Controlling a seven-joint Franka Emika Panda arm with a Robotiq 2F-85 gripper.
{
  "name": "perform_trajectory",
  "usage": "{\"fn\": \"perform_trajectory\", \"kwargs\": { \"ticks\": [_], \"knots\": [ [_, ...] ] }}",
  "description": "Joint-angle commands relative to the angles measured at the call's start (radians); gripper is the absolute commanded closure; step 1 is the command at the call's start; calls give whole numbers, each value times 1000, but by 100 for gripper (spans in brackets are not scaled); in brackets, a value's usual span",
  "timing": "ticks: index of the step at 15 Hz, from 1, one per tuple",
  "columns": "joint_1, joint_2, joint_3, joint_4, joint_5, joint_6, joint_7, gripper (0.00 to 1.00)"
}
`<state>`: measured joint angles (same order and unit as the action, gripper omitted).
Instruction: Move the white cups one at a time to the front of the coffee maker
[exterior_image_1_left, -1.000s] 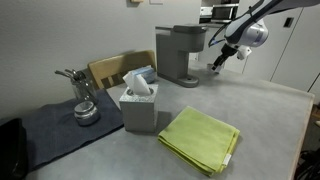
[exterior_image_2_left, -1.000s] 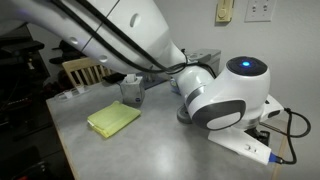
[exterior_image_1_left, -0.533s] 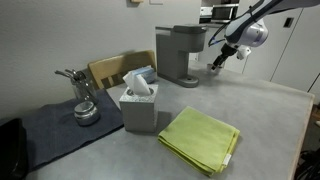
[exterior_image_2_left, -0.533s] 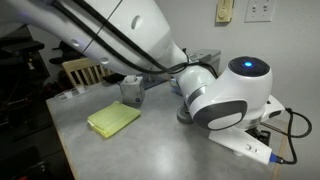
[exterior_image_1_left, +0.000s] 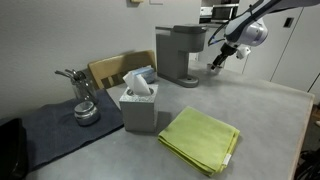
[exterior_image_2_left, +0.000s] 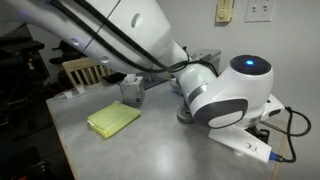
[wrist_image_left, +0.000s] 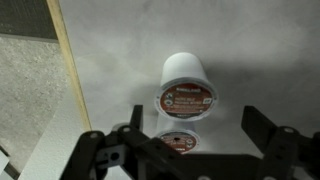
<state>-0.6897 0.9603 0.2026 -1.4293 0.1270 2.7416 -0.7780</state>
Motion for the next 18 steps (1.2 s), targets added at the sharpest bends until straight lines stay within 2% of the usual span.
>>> {"fn": "perform_trajectory", "kwargs": {
  "ticks": [1, 6, 7, 9, 10, 13, 18],
  "knots": [
    [-20, 26, 14, 41, 5, -30, -31, 0],
    [-26, 36, 12, 53, 5, -34, -28, 0],
    [-28, 39, 12, 57, 4, -34, -28, 7],
    [-29, 45, 12, 64, 4, -36, -27, 12],
    [-29, 46, 13, 65, 3, -37, -27, 9],
    [-29, 47, 13, 66, 4, -40, -27, 9],
    [-29, 47, 14, 67, 5, -44, -28, 23]
  ]
}}
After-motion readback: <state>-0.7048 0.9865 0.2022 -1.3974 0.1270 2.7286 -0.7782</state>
